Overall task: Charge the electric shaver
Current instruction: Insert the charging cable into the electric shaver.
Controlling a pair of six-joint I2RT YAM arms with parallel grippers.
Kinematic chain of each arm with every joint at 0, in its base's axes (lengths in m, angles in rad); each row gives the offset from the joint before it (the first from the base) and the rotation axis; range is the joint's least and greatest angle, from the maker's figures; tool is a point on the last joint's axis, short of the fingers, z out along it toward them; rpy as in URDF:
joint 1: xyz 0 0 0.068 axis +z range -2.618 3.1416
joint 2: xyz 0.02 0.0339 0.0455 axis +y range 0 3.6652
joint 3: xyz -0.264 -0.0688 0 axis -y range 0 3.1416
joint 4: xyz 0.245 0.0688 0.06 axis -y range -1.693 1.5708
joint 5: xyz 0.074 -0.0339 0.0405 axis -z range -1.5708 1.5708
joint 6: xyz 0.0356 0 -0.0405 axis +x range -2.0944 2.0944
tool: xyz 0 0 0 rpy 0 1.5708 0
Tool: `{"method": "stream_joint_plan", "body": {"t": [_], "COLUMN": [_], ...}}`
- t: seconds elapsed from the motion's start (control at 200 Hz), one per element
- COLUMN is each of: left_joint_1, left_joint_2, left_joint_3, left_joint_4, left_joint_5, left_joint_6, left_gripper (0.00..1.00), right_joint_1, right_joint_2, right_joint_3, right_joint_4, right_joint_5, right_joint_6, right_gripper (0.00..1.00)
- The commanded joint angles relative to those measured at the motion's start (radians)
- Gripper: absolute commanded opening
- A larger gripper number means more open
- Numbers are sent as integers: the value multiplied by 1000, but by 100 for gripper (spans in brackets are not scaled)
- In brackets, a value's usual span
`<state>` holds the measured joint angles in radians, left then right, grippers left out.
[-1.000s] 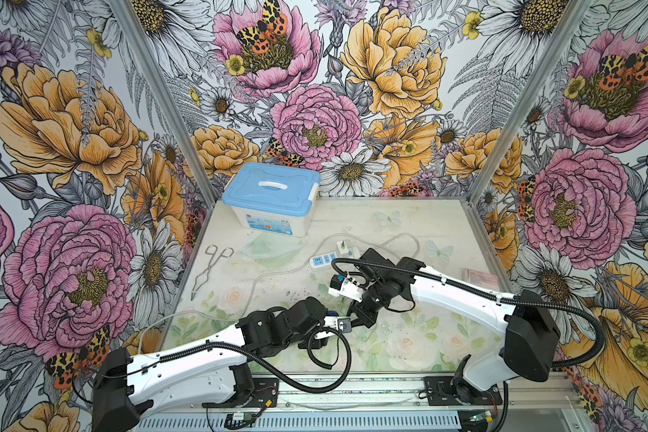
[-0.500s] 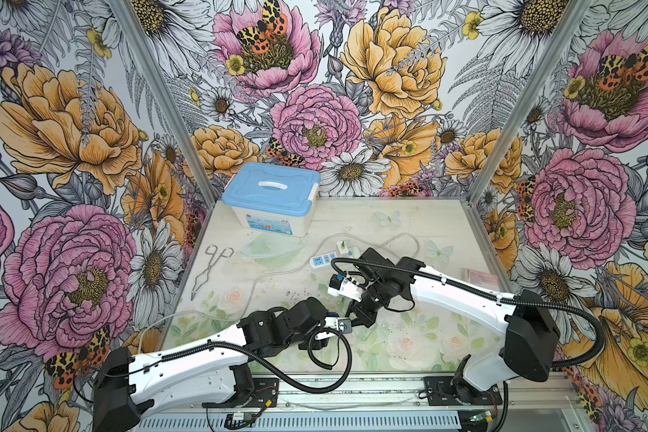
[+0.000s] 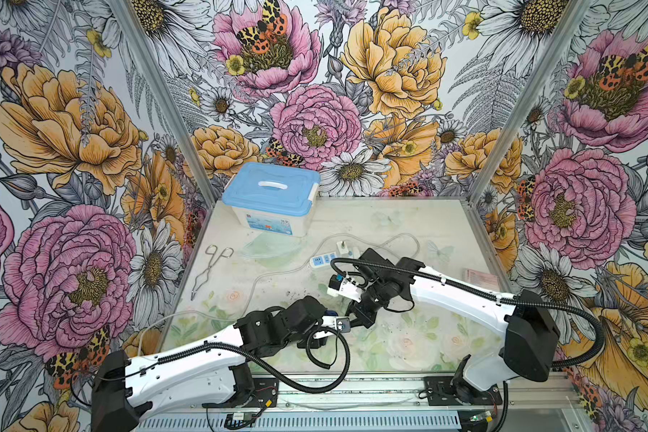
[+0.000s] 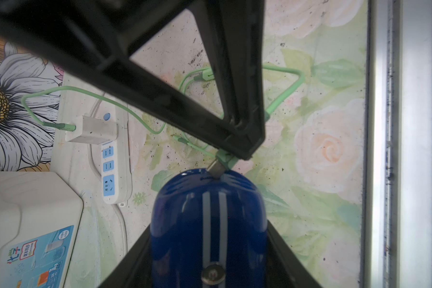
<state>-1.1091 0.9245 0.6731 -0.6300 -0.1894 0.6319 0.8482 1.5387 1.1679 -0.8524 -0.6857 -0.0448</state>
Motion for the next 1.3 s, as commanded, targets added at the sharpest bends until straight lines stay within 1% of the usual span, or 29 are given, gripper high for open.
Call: {"method": "stream_joint_plan", "body": {"t": [0.0, 0.11, 0.365, 0.741, 0.961, 1.296], "left_joint_1": [10, 13, -26, -63, -109, -144], "left_joint_2": [-13, -4, 28, 107, 149, 178], "left_joint_3": [-1, 6, 42, 115, 151, 161], "left_joint_4": [52, 52, 46, 37, 38, 48], "left_joint_5": [20, 40, 55, 156, 193, 269], "left_joint_6": [18, 31, 77, 196, 244, 257], "left_gripper": [0, 0, 0, 0, 0, 0], "right_joint_1": [8, 8, 9, 11, 11, 11], "right_joint_2": [13, 23, 50, 71, 82, 101], "right_joint_3": [-5, 1, 25, 38, 44, 70], "right_joint_4": [18, 19, 15, 9, 8, 4], "right_joint_5": [-5, -7, -21, -33, -35, -29], "right_joint_6": [4, -2, -18, -36, -46, -62], "right_gripper": [0, 0, 0, 0, 0, 0]}}
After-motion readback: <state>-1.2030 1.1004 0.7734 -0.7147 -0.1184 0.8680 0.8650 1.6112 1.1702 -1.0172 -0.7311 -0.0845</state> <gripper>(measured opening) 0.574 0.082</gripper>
